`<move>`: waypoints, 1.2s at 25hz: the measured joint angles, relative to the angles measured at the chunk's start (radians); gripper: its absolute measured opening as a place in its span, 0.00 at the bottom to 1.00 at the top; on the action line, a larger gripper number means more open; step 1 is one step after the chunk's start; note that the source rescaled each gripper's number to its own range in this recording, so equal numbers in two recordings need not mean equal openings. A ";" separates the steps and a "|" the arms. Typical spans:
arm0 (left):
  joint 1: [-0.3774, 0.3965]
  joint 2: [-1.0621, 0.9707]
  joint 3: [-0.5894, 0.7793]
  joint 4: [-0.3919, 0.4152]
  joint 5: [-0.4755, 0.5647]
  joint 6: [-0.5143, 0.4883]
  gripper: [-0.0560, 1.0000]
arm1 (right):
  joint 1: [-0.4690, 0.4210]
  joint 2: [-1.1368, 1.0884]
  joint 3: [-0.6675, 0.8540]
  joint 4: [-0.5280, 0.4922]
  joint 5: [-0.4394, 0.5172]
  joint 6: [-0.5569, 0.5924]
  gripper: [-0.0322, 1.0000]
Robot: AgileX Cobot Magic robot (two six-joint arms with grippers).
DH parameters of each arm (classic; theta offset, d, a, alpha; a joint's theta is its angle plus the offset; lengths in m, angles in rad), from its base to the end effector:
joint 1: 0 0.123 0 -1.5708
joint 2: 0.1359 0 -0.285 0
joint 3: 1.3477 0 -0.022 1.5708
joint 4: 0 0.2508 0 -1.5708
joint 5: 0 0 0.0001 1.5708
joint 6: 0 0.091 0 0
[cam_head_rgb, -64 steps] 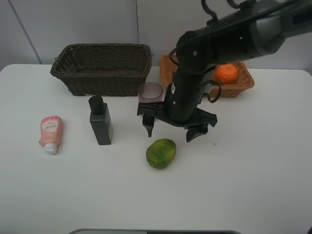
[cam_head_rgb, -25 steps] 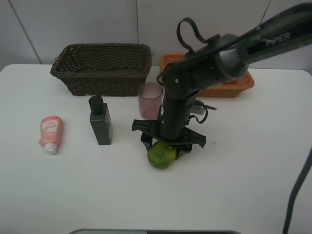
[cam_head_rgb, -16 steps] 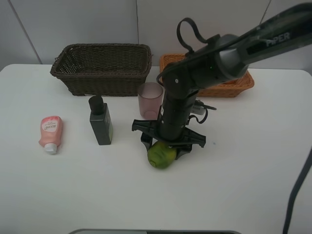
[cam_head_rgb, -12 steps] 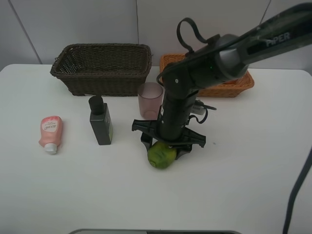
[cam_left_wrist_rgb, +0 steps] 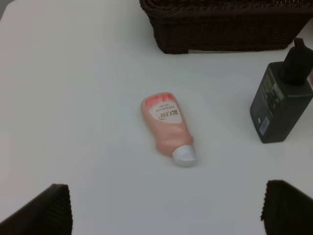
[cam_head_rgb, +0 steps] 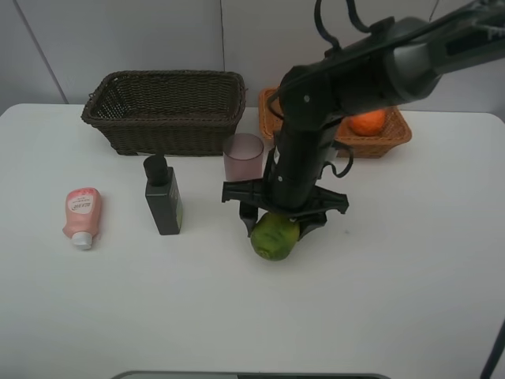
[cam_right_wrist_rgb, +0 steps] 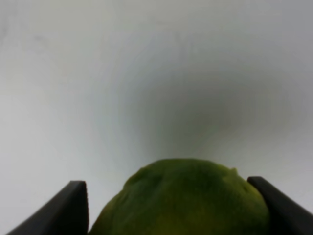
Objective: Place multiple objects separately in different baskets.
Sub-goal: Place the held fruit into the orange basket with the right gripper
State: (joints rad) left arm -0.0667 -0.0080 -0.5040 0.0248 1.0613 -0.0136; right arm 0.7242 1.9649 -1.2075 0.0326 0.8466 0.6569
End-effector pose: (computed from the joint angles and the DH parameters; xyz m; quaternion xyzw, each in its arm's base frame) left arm -0.0064 0.0024 0.2783 0.0220 0.8499 -0.0088 0.5264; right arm 0.2675 0.2396 0.1395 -0.0232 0.9993 0.0268 0.0128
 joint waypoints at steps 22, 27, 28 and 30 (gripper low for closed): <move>0.000 0.000 0.000 0.000 0.000 0.000 1.00 | -0.253 -0.010 -0.346 -0.171 0.137 -0.514 0.17; 0.000 0.000 0.000 0.000 0.000 0.000 1.00 | -0.305 -0.009 -0.371 -0.203 -0.042 -0.526 0.17; 0.000 0.000 0.000 0.000 0.000 0.000 1.00 | -0.310 -0.006 -0.371 -0.204 -0.076 -0.526 0.17; 0.000 0.000 0.000 0.000 0.000 0.000 1.00 | -0.315 0.007 -0.371 -0.221 -0.136 -0.527 0.17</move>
State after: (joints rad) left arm -0.0667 -0.0080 -0.5040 0.0248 1.0613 -0.0136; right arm 0.4094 1.9723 -1.5781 -0.1881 0.7111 0.1301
